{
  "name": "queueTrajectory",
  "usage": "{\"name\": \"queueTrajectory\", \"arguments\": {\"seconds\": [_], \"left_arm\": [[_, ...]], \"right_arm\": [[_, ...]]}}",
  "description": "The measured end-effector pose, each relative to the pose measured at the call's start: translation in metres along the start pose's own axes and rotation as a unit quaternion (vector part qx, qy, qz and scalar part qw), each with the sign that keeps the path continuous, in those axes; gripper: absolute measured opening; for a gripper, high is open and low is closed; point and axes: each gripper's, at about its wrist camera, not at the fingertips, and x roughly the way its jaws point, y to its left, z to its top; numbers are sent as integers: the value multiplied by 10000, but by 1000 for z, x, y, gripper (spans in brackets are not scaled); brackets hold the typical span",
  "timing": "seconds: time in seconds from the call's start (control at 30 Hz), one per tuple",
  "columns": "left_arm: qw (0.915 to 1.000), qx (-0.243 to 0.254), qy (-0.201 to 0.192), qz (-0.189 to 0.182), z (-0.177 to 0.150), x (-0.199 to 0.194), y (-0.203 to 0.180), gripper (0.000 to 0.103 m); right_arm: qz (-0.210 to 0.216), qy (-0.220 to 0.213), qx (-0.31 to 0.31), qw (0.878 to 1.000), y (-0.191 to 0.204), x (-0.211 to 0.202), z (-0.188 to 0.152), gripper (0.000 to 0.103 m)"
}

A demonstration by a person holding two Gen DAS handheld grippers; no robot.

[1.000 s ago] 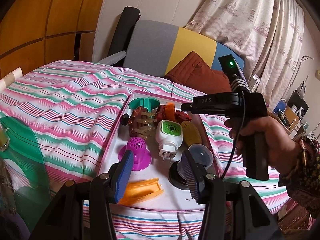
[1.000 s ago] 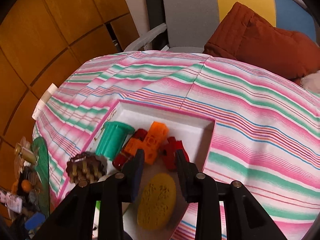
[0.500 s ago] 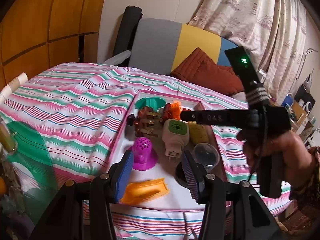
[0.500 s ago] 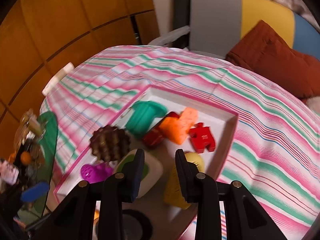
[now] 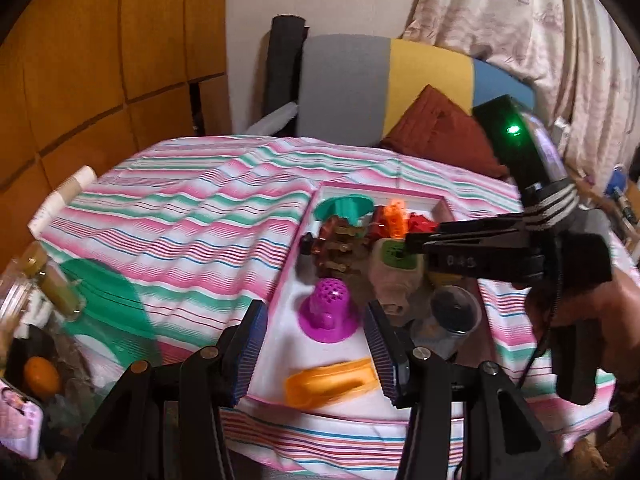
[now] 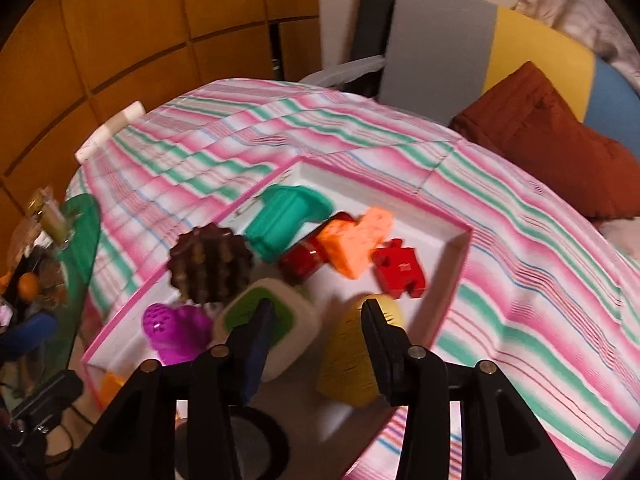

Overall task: Organize rigid objects
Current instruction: 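Withdraw both tools up and away from the tray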

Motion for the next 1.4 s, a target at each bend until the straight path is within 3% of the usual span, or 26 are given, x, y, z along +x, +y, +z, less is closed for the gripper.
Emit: {"name": "queueTrajectory", "arguments": {"seconds": [0.33,0.47,0.77,1.1,1.4], "left_arm": [[9992,-7,42,395,12,2,-1,50],[9986,-54,158,507,18,3,1,50],[9958,-80,200,887,29,-3,4,50],[9966,-148,391,707,37,-3,4,50],[9970,-196,486,564,45,-1,4,50]], "right_arm": [[-115,-260,275,9992,7,-39,-3,47],[-135,-278,608,9977,7,-53,-8,60],[-340,-234,945,9947,15,-74,-19,74],[-755,-158,1189,9899,24,-86,-25,93],[-977,-173,1343,9860,20,-91,-26,94]]}}
